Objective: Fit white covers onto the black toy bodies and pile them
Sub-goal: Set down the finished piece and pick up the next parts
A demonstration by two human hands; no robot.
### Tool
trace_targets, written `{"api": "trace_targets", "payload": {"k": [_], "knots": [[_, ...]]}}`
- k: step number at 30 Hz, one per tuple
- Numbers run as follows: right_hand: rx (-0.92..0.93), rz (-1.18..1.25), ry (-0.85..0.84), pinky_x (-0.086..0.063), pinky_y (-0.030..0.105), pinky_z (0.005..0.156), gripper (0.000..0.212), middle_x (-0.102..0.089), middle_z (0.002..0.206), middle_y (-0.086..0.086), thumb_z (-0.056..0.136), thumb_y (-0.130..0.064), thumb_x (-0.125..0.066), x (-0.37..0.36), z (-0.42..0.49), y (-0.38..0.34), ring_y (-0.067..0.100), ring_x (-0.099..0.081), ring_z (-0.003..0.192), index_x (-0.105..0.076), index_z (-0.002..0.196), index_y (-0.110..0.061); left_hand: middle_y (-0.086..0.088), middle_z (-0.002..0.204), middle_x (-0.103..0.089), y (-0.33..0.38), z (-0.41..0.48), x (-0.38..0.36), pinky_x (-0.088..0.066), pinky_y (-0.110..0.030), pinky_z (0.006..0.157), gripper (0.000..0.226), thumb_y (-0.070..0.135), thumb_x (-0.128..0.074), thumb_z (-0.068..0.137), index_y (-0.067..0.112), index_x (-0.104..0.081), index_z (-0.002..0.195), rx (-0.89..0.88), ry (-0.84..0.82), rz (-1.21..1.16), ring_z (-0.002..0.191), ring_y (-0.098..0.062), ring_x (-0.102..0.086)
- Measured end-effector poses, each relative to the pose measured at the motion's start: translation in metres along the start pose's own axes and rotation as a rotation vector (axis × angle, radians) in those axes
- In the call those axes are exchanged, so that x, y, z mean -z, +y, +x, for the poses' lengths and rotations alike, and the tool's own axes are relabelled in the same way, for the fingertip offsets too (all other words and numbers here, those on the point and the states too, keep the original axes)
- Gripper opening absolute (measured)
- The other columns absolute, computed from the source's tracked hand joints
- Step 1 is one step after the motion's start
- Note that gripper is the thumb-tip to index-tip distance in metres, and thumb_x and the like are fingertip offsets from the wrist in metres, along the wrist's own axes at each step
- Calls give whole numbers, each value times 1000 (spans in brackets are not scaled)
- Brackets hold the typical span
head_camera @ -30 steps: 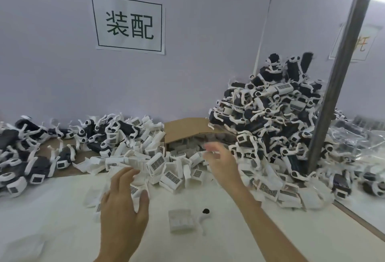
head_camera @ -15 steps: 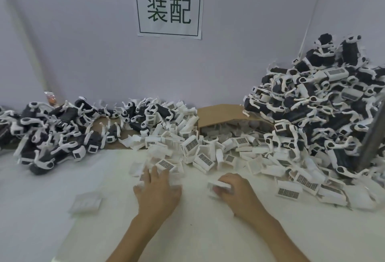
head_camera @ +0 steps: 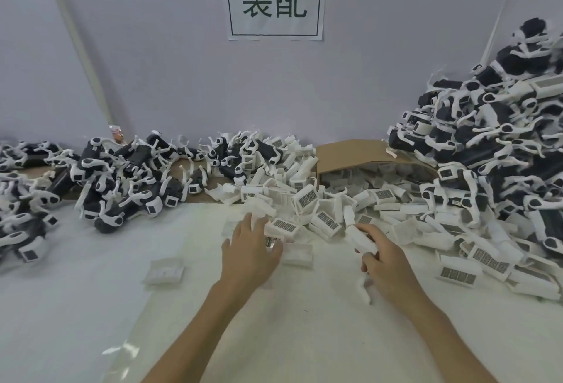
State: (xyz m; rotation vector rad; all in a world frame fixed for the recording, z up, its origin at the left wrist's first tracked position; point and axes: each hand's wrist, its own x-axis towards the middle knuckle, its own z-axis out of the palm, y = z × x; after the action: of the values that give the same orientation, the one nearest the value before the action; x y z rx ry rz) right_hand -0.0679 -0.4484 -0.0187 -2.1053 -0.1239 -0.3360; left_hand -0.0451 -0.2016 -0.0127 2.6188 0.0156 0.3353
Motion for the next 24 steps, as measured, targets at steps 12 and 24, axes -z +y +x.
{"api": "trace_targets", "payload": {"k": [12, 24], "knots": [[26, -63, 65, -41, 27, 56, 40, -65, 94, -9, 90, -8, -65, -3, -1, -3, 24, -64, 66, -54, 120, -33, -17, 167, -5, -191, 61, 147, -18, -76, 110, 120, 86, -65, 63, 29, -19, 158, 406, 164, 409, 152, -46, -2], [29, -78, 78, -46, 26, 55, 40, -66, 81, -14, 91, -8, -64, -5, 7, 8, 20, -61, 59, -59, 111, -42, -7, 117, -68, -198, 134, 130, -40, -41, 105, 74, 81, -54, 64, 28, -71, 112, 424, -112, 269, 124, -30, -52]]}}
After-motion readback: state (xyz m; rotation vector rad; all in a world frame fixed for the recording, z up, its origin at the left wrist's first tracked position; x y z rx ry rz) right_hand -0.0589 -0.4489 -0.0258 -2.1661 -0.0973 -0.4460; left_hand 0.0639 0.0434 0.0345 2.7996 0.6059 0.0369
